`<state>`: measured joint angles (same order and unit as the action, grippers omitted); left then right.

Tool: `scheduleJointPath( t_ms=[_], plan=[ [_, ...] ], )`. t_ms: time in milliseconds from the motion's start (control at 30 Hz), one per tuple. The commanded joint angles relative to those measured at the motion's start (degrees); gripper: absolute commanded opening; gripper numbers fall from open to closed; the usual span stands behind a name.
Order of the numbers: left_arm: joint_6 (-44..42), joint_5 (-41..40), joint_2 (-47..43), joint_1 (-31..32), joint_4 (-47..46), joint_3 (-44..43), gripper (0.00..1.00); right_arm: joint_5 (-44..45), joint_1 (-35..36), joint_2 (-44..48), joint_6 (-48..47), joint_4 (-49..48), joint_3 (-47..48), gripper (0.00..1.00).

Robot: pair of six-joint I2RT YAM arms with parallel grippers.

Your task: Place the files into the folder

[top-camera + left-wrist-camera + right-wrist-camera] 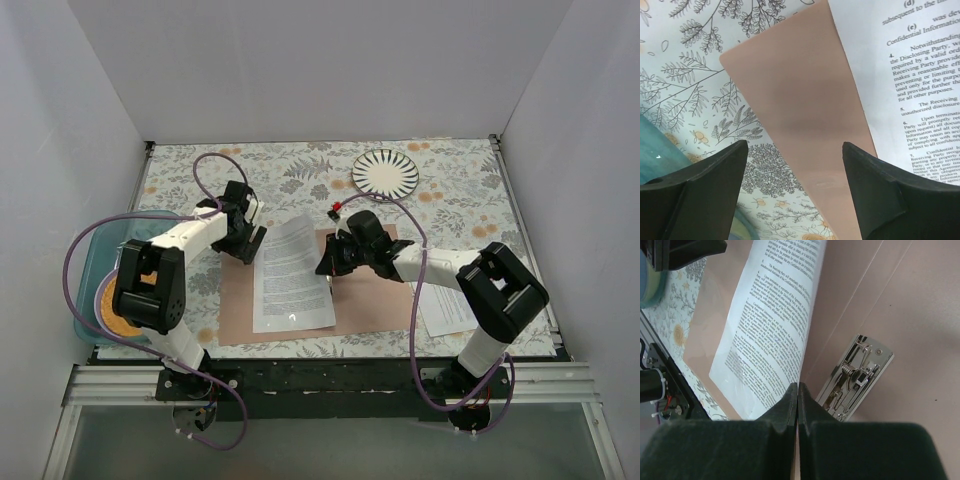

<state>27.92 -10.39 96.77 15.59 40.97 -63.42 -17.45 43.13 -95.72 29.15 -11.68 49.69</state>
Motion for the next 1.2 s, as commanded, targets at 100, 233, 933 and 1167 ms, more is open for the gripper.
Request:
scheduleJointPath(
  t_ms=[100,233,933,1167],
  plan=[
    [-4.45,-3.13,-8.08,-0.04,1.57,1.36,0.78,3.12,0.11,3.44,1.88,-3.35,-1.35,0.01],
    [-7.18,-6.22,-8.79,-1.09,-1.76,5.93,0.78,3.83,0.11,3.79,2.75,-3.7,-2.58,0.01],
    [-9.64,-5.17,-6.77,-3.29,-7.4,13.67,0.71,3.92,1.42,0.37,9.34,-10.2,-3.03,0.01],
    [-9.02,-3.32,-8.26,-3.2,-5.29,13.15,0.7,4.8,1.69,-4.2,11.37,-10.38,2.07,0.01]
  ],
)
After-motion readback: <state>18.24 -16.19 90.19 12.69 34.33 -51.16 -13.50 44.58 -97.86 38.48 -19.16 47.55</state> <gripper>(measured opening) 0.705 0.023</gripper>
